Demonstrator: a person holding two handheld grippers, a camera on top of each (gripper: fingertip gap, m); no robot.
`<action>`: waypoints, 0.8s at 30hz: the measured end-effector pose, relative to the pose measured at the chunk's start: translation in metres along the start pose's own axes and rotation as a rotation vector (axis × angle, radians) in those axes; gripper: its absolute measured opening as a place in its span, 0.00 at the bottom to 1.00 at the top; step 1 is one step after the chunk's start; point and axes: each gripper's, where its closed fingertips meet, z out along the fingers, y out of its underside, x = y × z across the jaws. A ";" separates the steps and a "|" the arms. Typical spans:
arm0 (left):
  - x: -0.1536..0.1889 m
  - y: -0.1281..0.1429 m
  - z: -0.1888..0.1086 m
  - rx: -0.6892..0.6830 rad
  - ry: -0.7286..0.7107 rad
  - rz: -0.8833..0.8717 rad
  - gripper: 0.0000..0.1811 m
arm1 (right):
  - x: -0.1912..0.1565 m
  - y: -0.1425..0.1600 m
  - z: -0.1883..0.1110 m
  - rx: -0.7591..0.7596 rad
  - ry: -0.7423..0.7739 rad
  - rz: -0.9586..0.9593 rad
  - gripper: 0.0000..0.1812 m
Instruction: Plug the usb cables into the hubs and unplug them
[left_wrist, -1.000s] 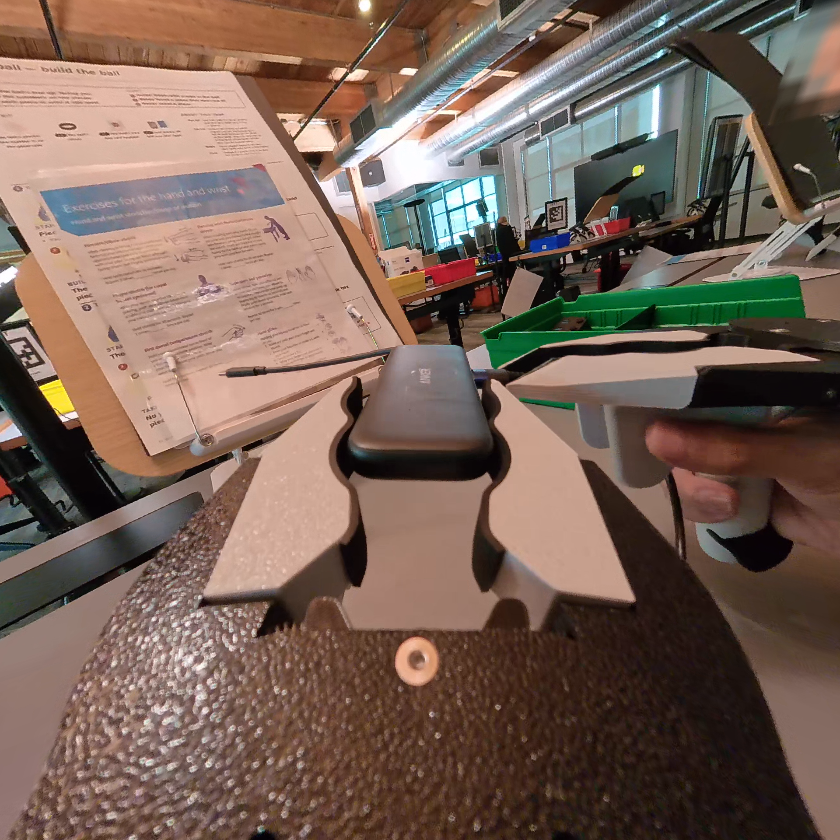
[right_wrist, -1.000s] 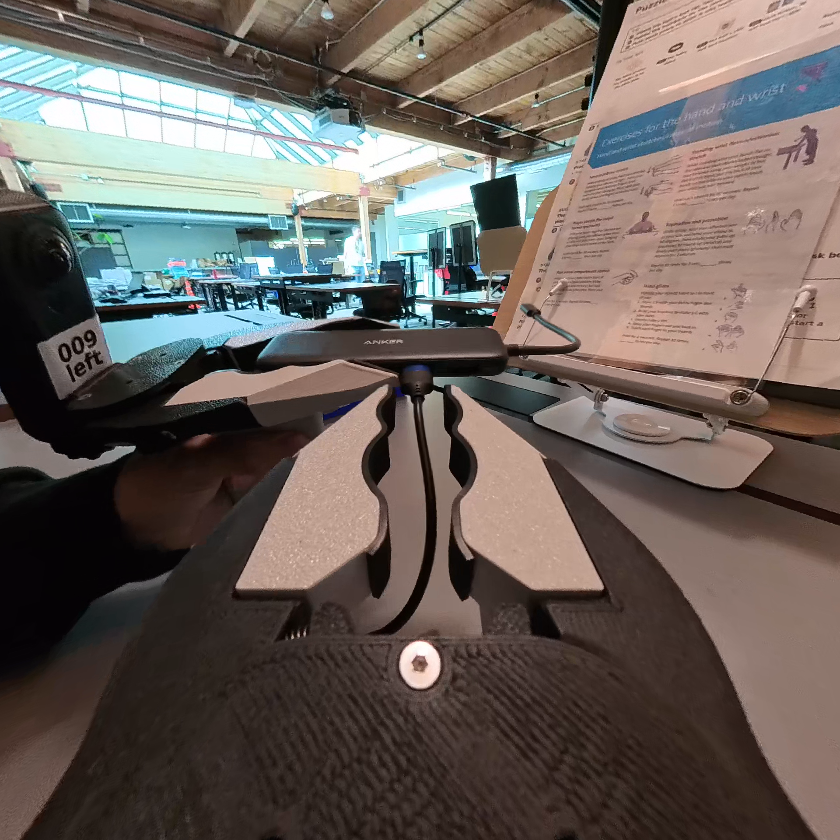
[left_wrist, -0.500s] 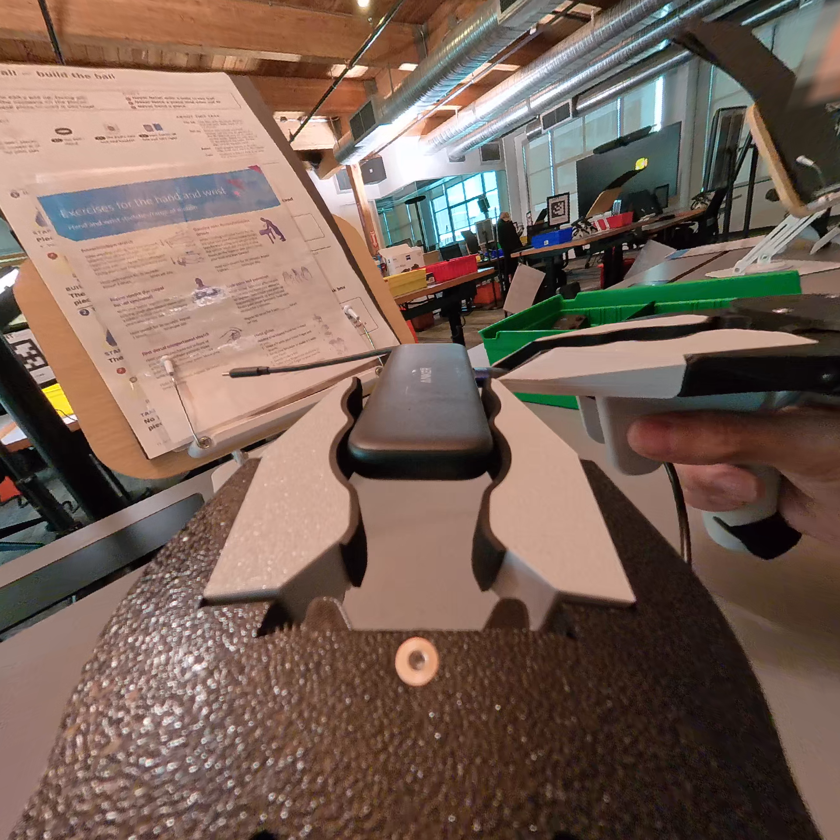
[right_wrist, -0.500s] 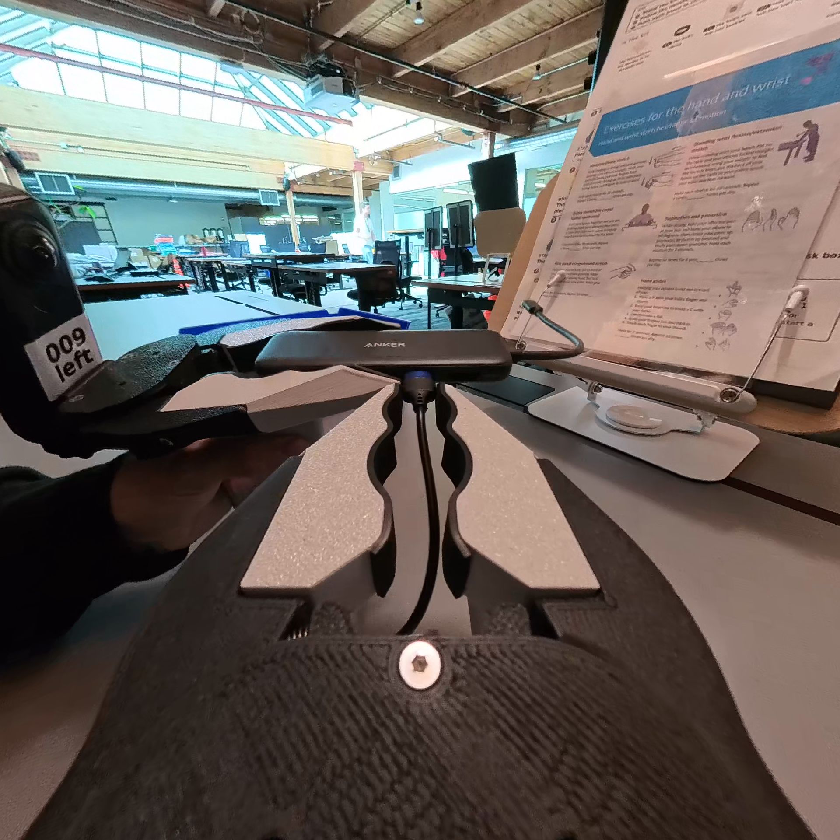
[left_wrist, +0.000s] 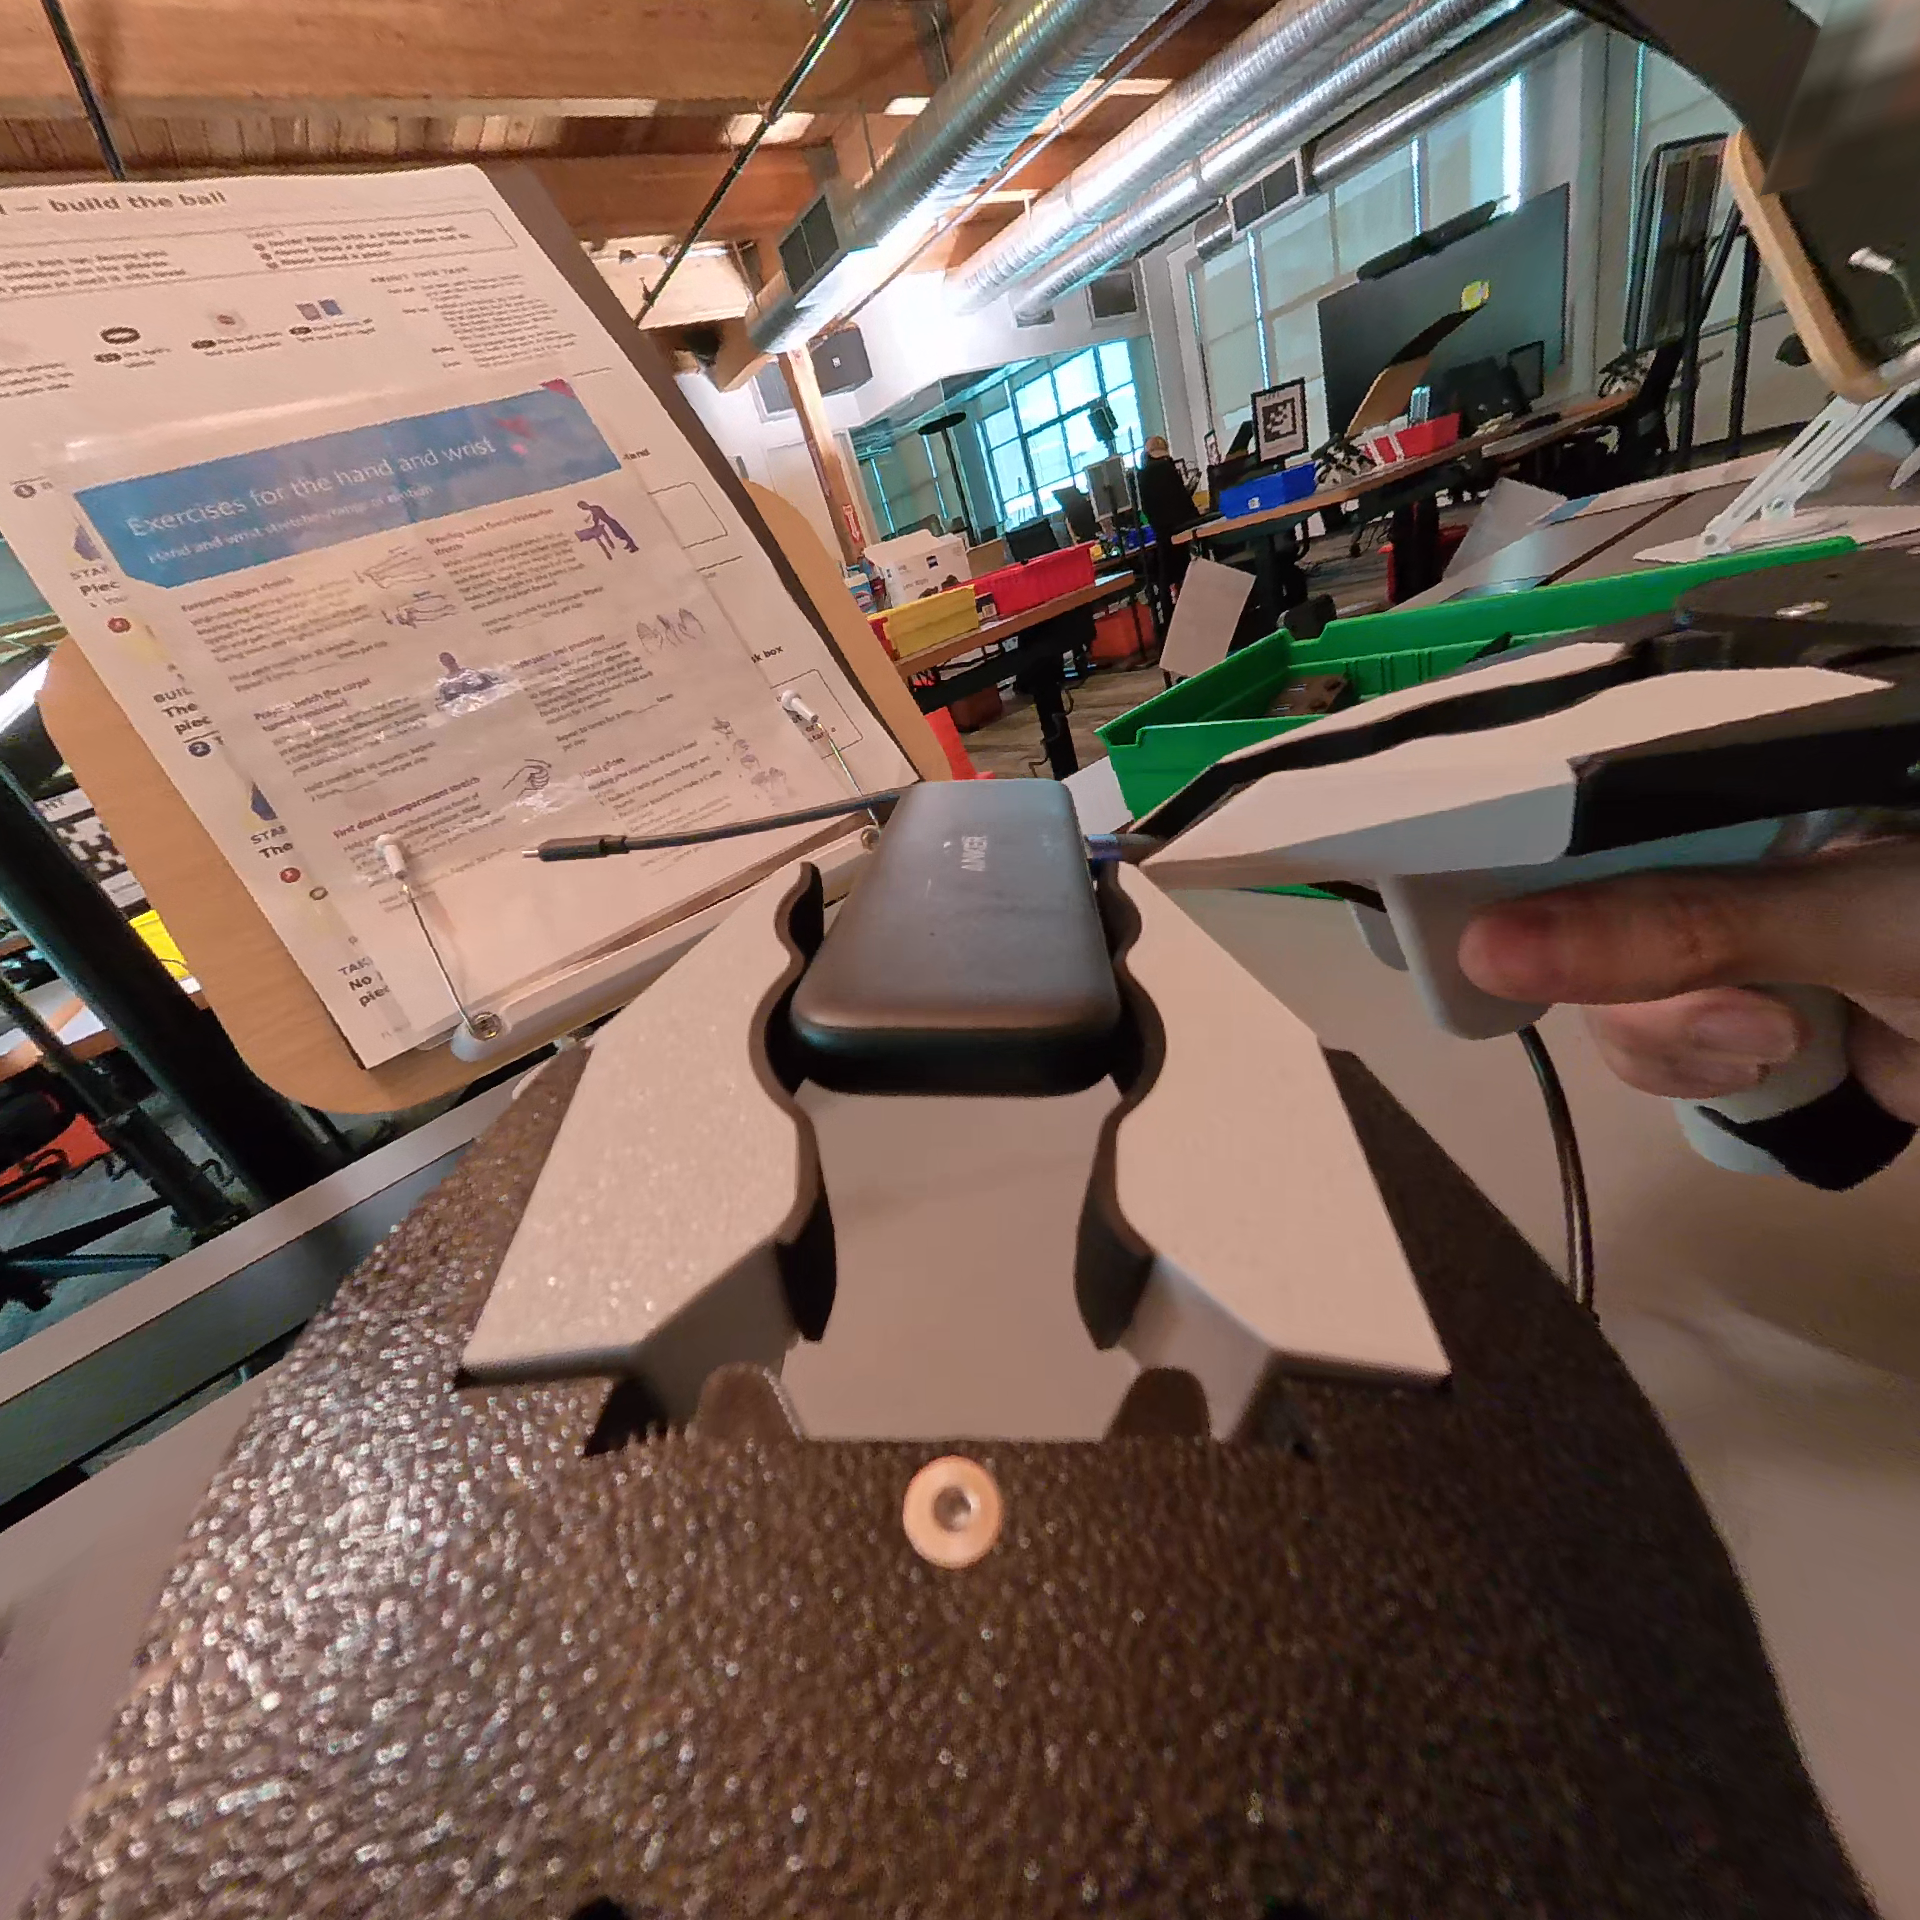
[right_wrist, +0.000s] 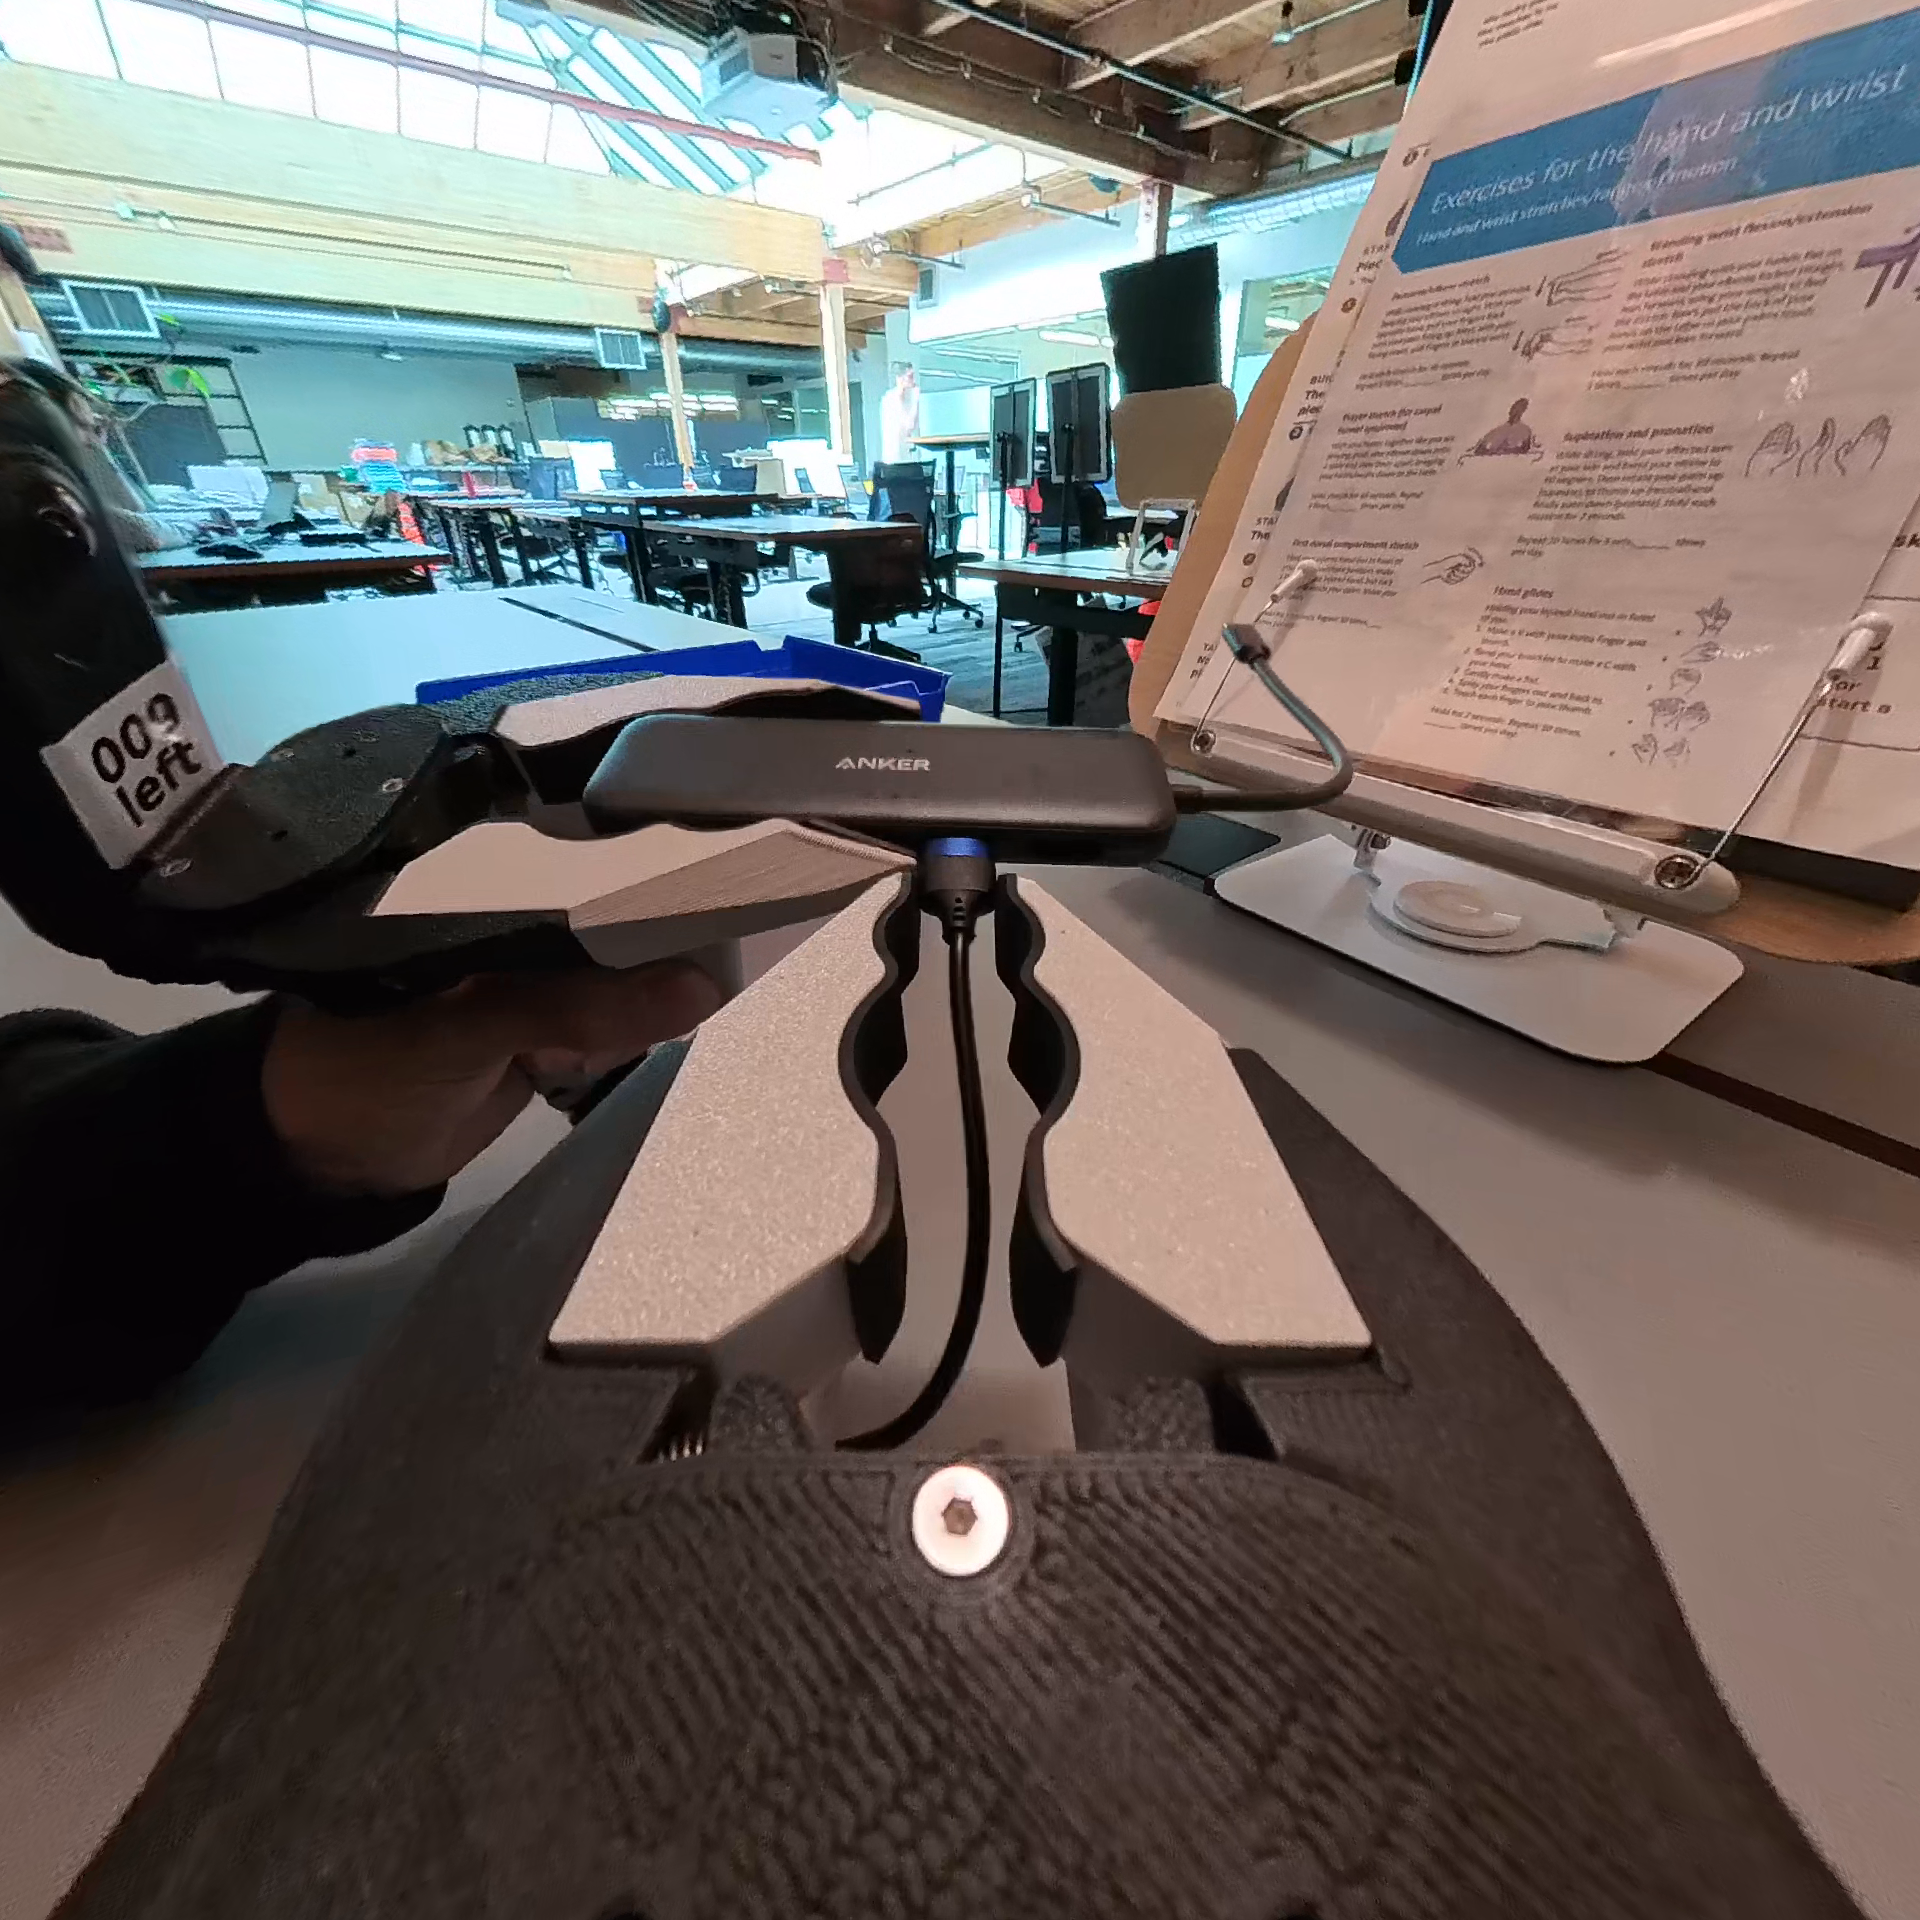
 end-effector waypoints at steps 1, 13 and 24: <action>0.000 0.000 0.000 -0.002 0.001 0.001 0.29 | 0.001 0.000 0.000 -0.002 0.007 0.002 0.07; -0.110 0.013 -0.034 -0.001 -0.334 -0.204 0.28 | 0.015 0.018 -0.016 -0.062 0.060 0.000 0.07; -0.085 0.000 -0.029 0.006 -0.267 0.005 0.29 | 0.109 -0.116 -0.130 -0.036 0.409 -0.520 0.07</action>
